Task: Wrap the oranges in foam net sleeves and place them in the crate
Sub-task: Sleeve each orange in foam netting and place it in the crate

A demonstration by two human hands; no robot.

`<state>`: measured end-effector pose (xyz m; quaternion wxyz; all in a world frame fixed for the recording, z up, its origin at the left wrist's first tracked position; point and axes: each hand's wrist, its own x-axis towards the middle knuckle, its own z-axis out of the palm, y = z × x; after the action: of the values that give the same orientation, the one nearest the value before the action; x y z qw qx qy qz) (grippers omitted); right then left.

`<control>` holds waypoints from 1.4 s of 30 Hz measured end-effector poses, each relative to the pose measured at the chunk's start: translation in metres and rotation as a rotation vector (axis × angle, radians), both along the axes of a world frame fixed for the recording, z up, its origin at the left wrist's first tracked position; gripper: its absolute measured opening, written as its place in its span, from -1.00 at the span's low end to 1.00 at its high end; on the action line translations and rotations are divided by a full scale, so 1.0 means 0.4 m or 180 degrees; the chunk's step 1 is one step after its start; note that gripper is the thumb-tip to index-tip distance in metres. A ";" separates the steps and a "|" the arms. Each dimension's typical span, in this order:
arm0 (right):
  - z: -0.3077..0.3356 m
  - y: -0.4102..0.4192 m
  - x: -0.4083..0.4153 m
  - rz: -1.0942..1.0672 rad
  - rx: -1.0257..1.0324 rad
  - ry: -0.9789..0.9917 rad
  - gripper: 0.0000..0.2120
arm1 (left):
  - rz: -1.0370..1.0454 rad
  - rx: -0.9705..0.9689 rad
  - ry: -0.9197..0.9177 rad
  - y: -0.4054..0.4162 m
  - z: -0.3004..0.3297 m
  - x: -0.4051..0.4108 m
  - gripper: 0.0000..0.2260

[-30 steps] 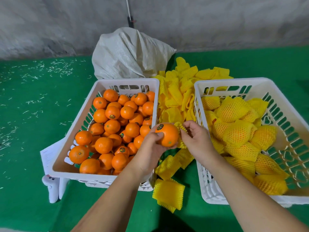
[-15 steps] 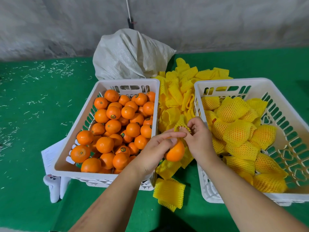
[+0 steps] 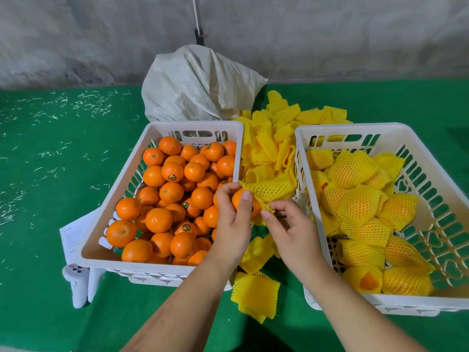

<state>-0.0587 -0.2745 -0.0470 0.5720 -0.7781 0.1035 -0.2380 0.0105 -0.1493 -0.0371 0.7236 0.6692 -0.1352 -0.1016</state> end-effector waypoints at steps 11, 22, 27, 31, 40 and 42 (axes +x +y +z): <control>0.091 0.006 0.008 0.0089 -0.1456 -0.0521 -0.81 | -0.0350 -0.0266 0.0395 -0.001 -0.014 0.015 -0.48; 0.101 -0.025 0.016 -0.0309 -0.1551 -0.0546 -0.73 | -0.0825 -0.0359 0.0333 0.005 -0.006 0.009 -0.50; 0.118 -0.014 -0.007 -0.0426 -0.2092 -0.0839 -0.78 | -0.0083 -0.0480 0.0283 -0.002 0.000 -0.001 -0.54; 0.087 0.018 -0.008 -0.0377 -0.1081 -0.0101 -0.62 | -0.0146 -0.0424 0.0303 0.005 0.008 -0.002 -0.46; 0.063 0.008 -0.050 -0.0196 -0.1372 -0.0557 -0.77 | -0.0075 -0.0351 -0.0019 0.006 -0.007 0.003 -0.55; 0.062 0.029 -0.066 0.0079 -0.0393 -0.0130 -0.68 | -0.0044 -0.0205 -0.0135 0.009 -0.006 0.005 -0.51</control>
<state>-0.0850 -0.2629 -0.0224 0.5278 -0.8081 0.0673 -0.2527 0.0127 -0.1458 -0.0393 0.7410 0.6466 -0.1583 -0.0880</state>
